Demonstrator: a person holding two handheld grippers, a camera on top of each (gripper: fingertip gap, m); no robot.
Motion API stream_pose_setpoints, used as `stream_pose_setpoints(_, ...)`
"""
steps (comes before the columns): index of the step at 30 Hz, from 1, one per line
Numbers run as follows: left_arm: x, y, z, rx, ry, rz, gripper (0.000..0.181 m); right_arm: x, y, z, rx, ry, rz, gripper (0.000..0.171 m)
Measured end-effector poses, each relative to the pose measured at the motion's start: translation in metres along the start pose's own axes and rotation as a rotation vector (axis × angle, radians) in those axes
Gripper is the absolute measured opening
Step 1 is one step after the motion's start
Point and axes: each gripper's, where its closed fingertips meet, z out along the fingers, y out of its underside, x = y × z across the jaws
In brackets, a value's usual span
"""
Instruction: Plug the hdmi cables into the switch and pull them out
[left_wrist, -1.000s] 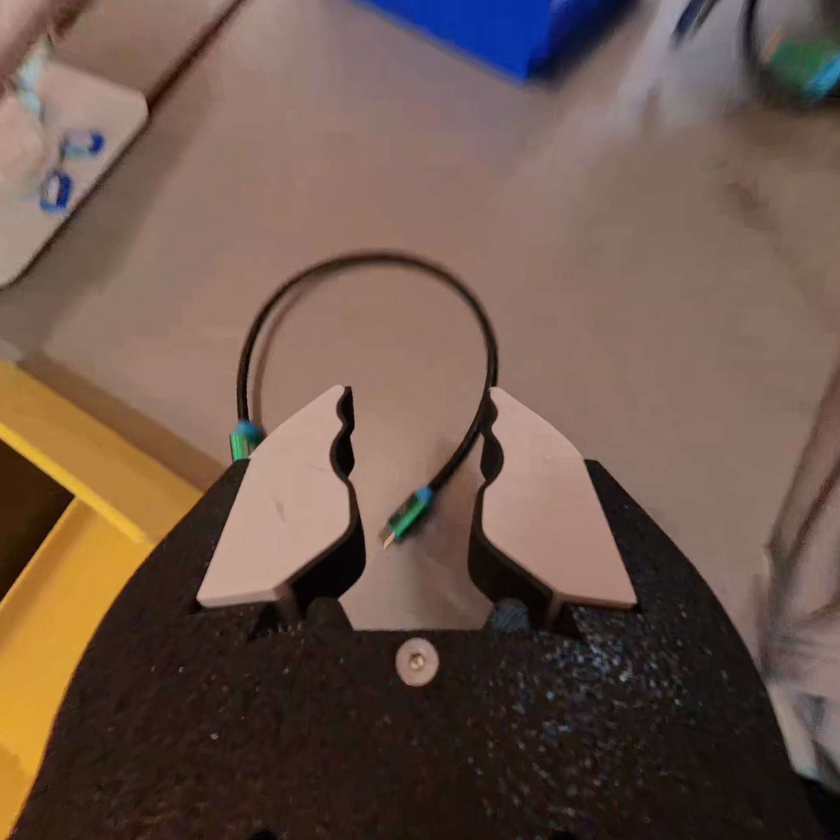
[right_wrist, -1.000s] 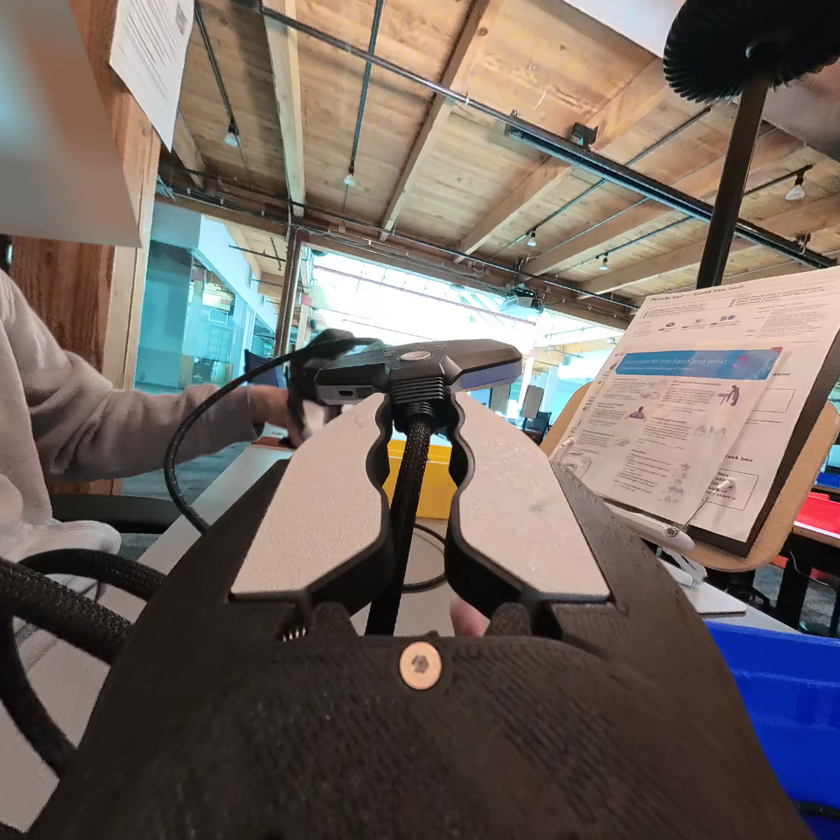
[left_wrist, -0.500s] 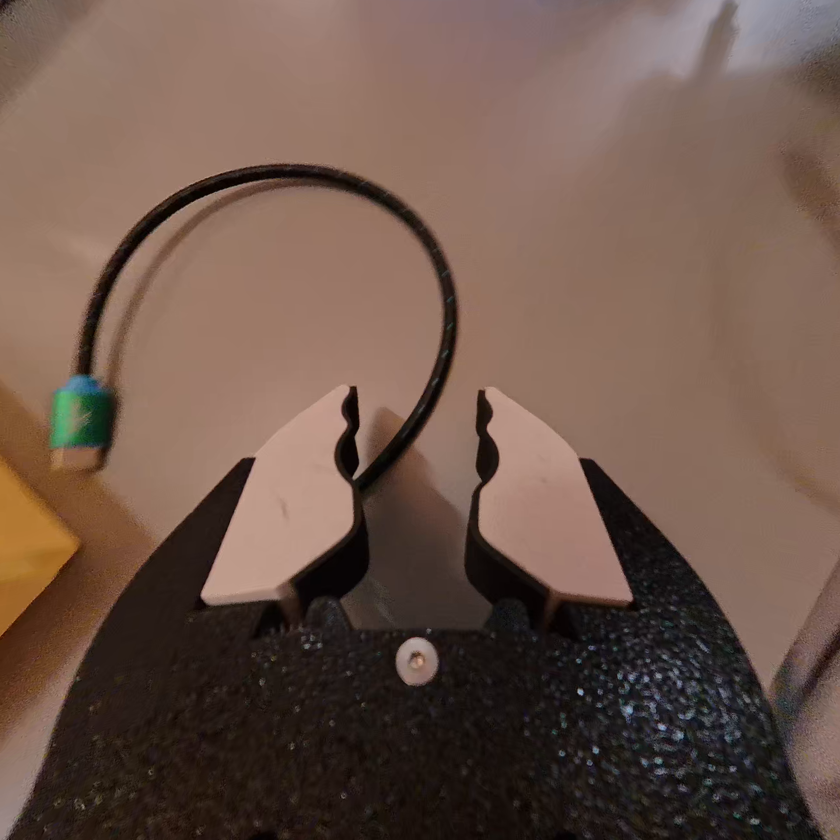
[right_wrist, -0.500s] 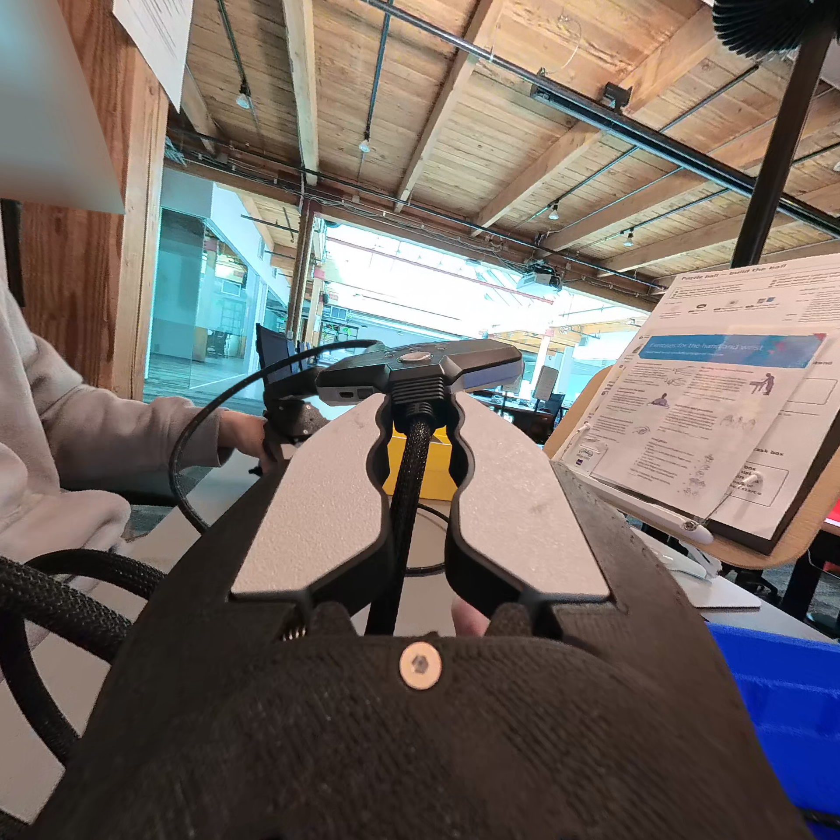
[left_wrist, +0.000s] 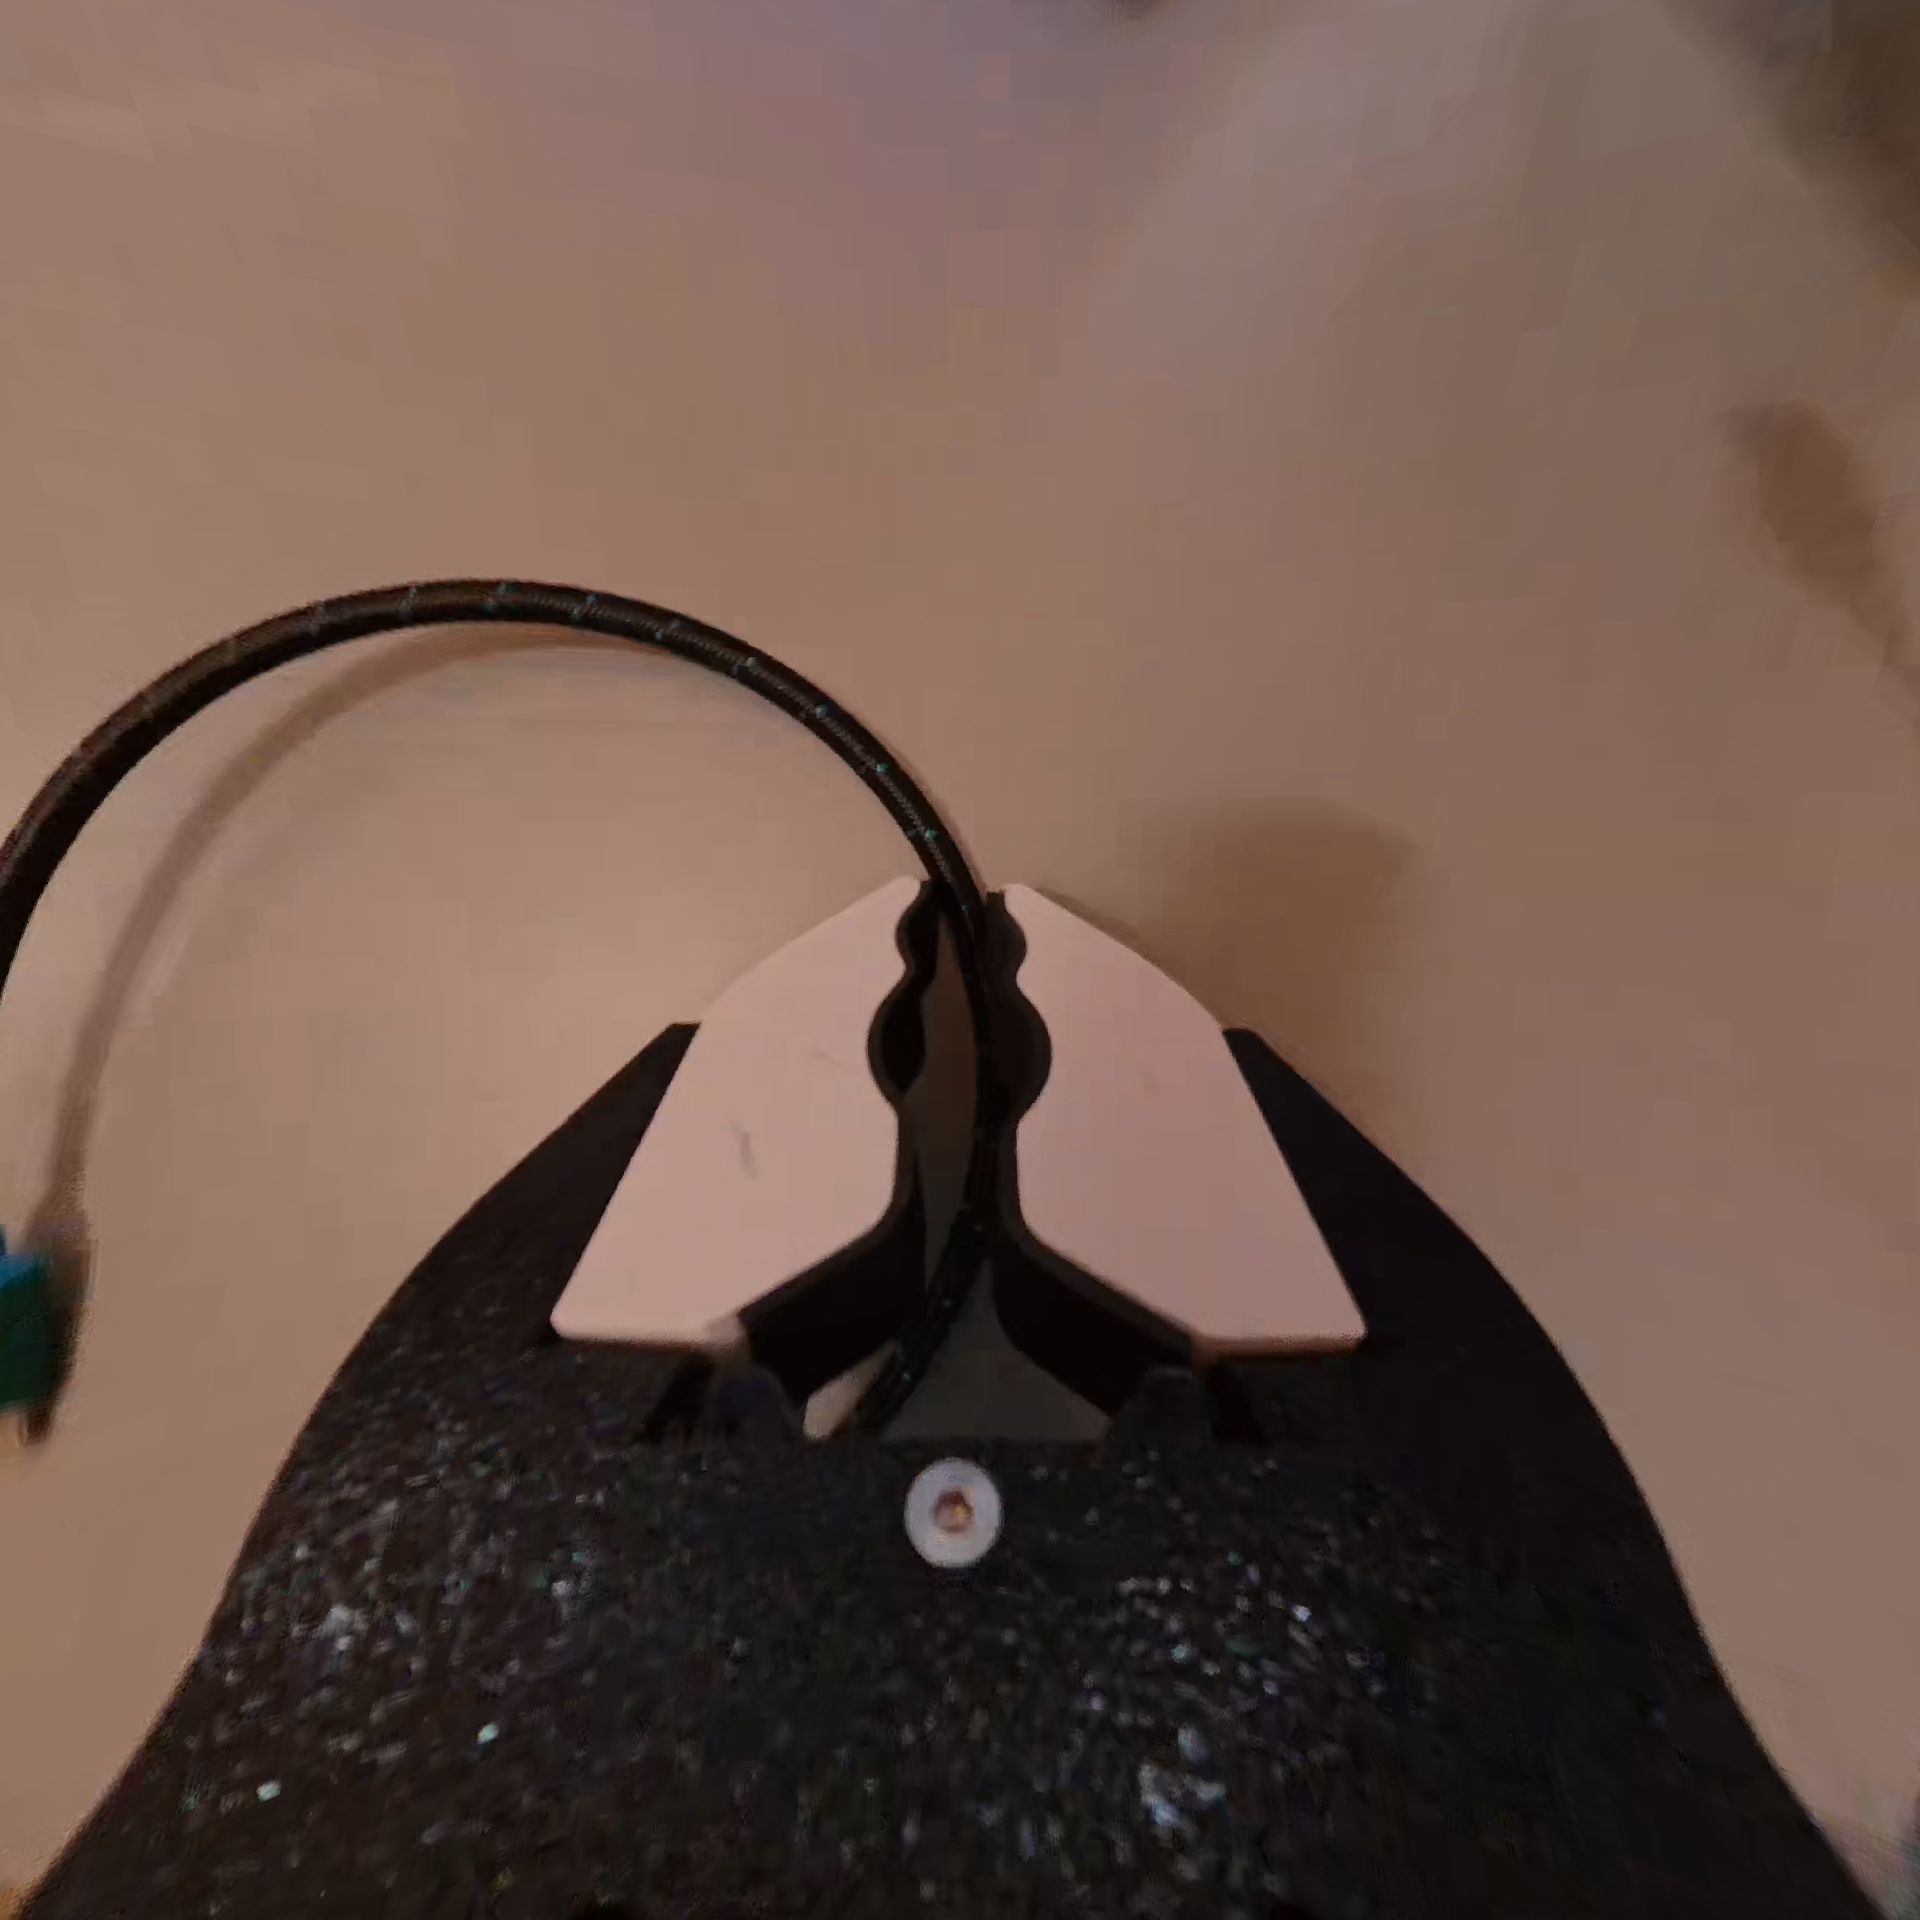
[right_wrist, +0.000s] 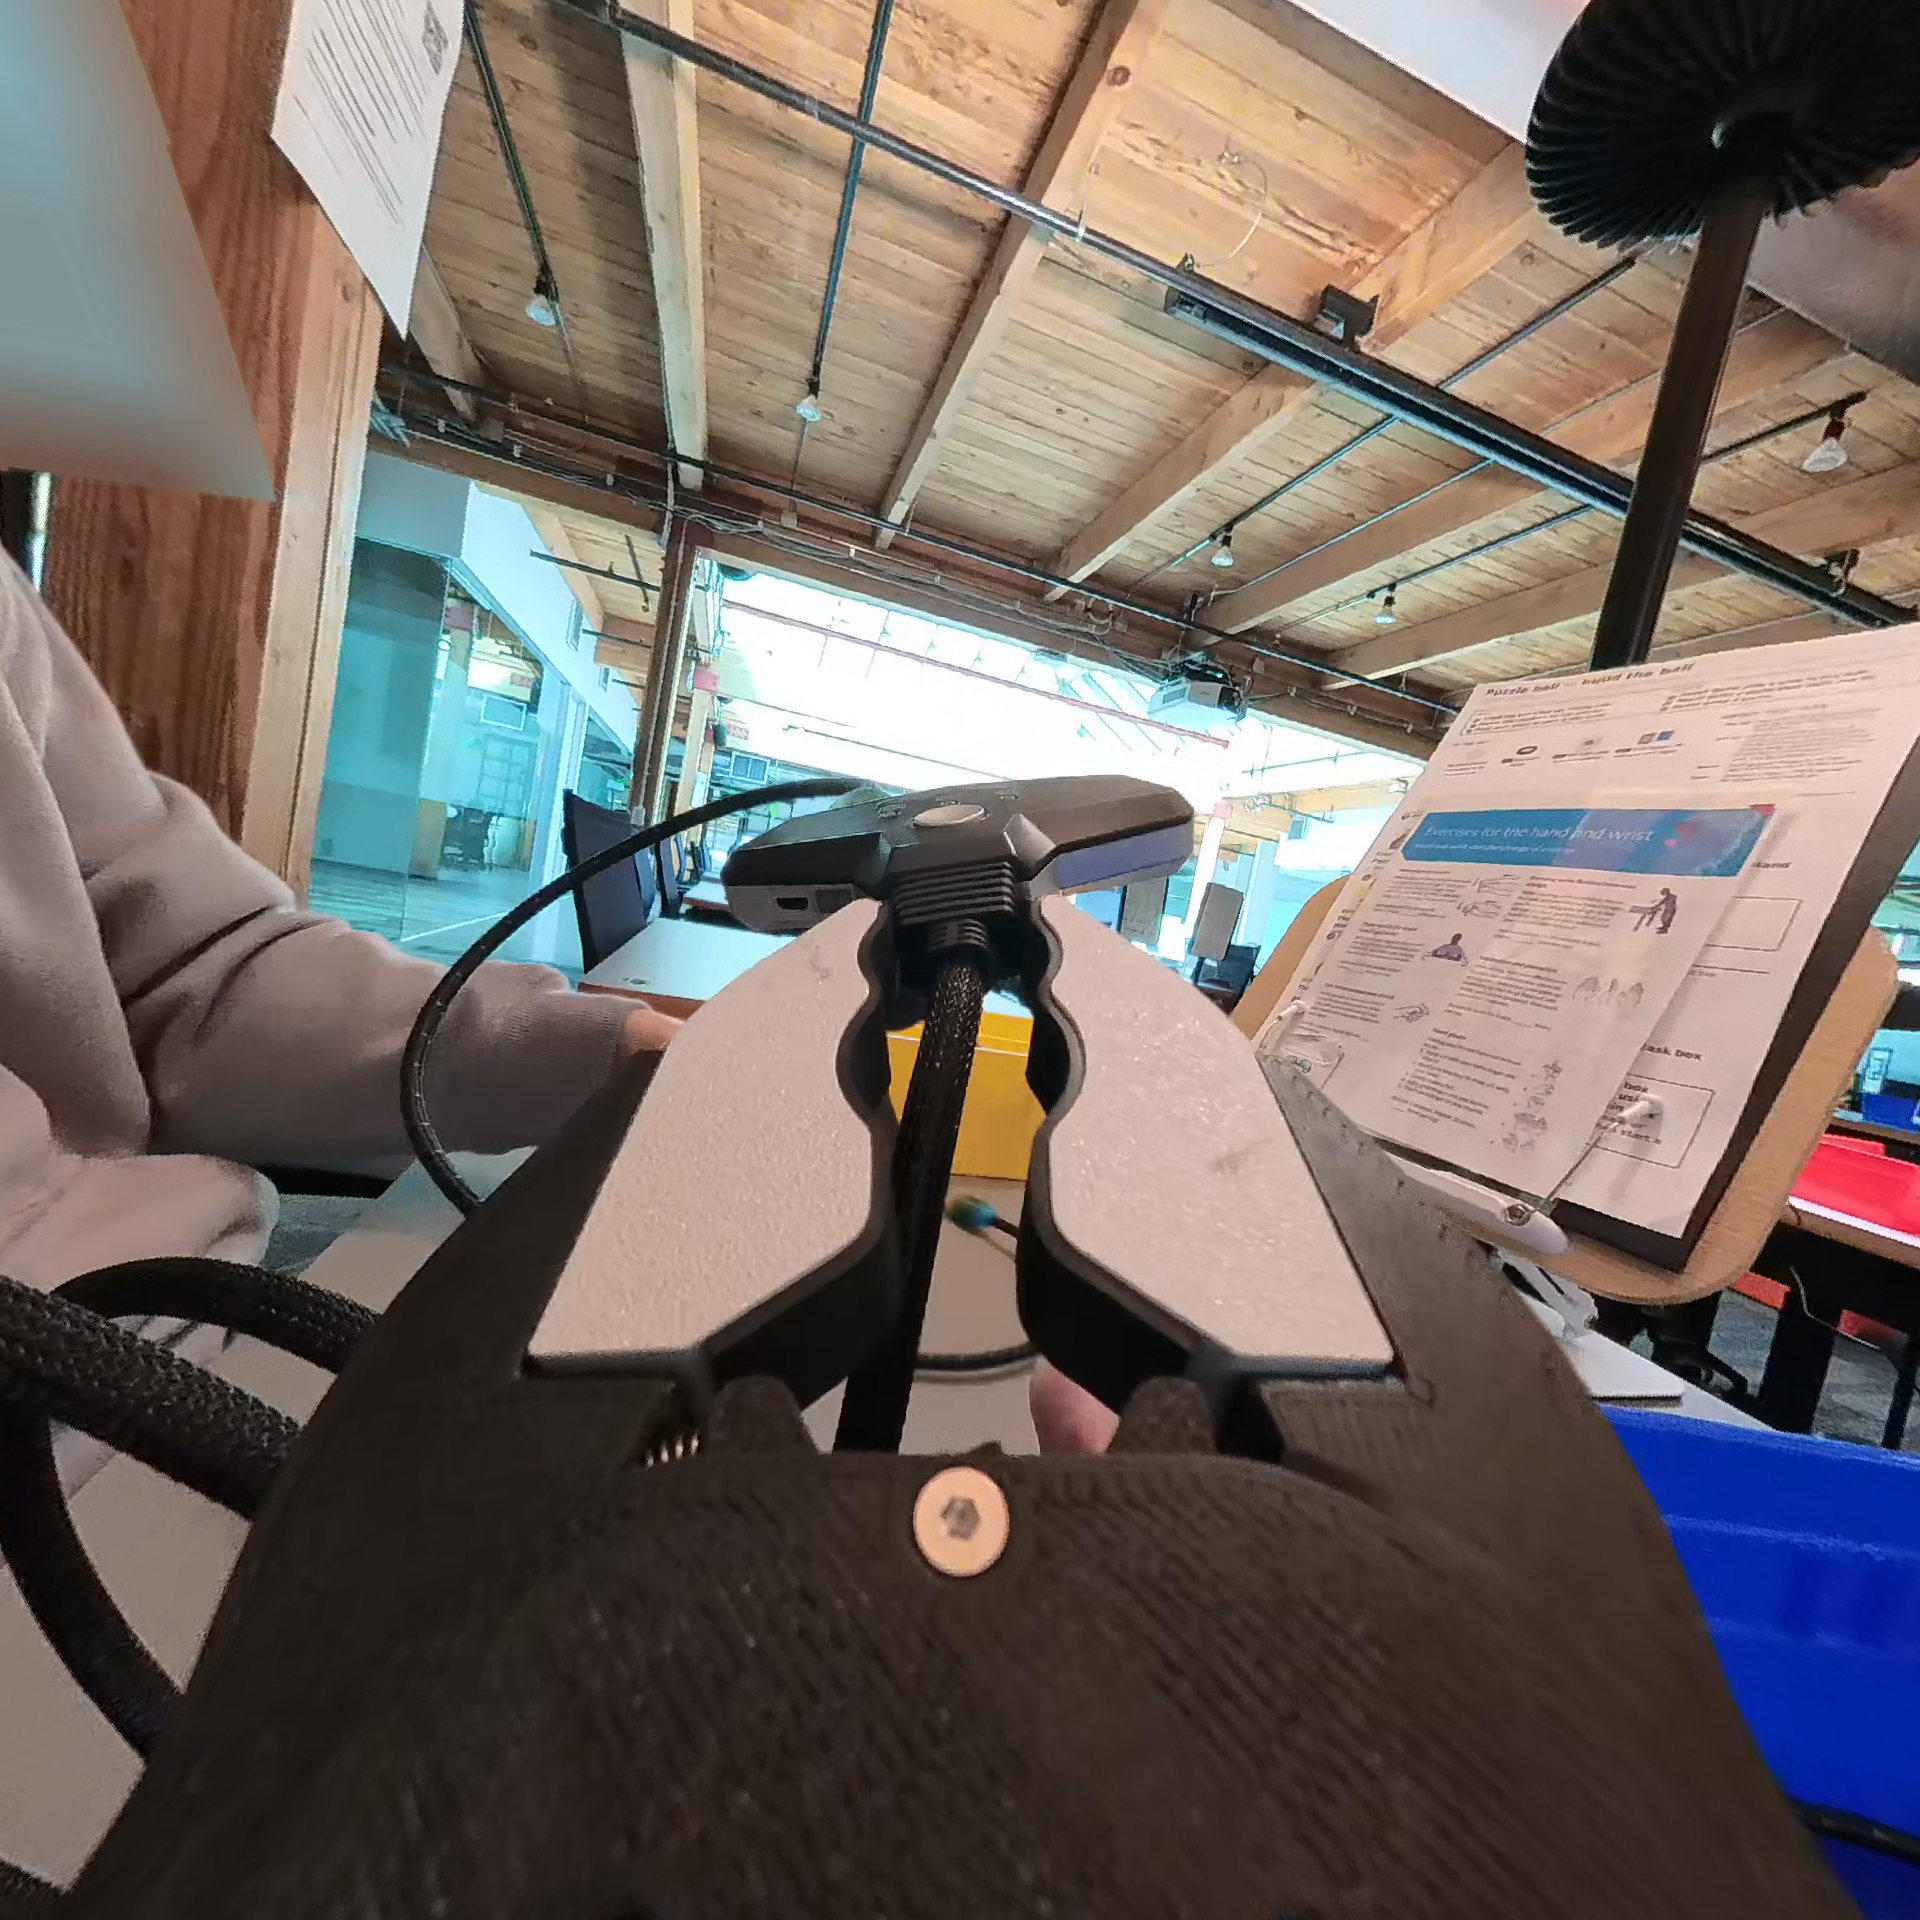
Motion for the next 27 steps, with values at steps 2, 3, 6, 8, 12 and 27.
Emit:
stream_pose_setpoints(2,0.024,0.004,-0.005,0.024,0.109,0.331,0.007,0.000,-0.002,-0.003,0.008,0.000,0.003,0.022)
stream_pose_setpoints(3,0.034,0.012,-0.009,0.019,0.144,0.465,0.006,0.001,-0.003,-0.004,0.011,0.002,0.004,0.022)
stream_pose_setpoints(6,0.043,0.033,-0.022,0.014,0.188,0.562,0.008,0.002,-0.004,-0.007,0.014,0.012,-0.001,0.022)
stream_pose_setpoints(8,0.047,0.044,-0.029,0.046,0.225,0.550,0.009,0.003,-0.005,-0.008,0.018,0.013,-0.002,0.022)
stream_pose_setpoints(12,0.046,0.057,-0.039,0.074,0.216,0.513,0.012,0.001,-0.004,-0.007,0.012,0.009,-0.002,0.022)
stream_pose_setpoints(27,-0.076,-0.012,-0.041,0.121,-0.595,0.067,0.054,0.000,0.006,0.009,-0.022,-0.033,0.000,0.022)
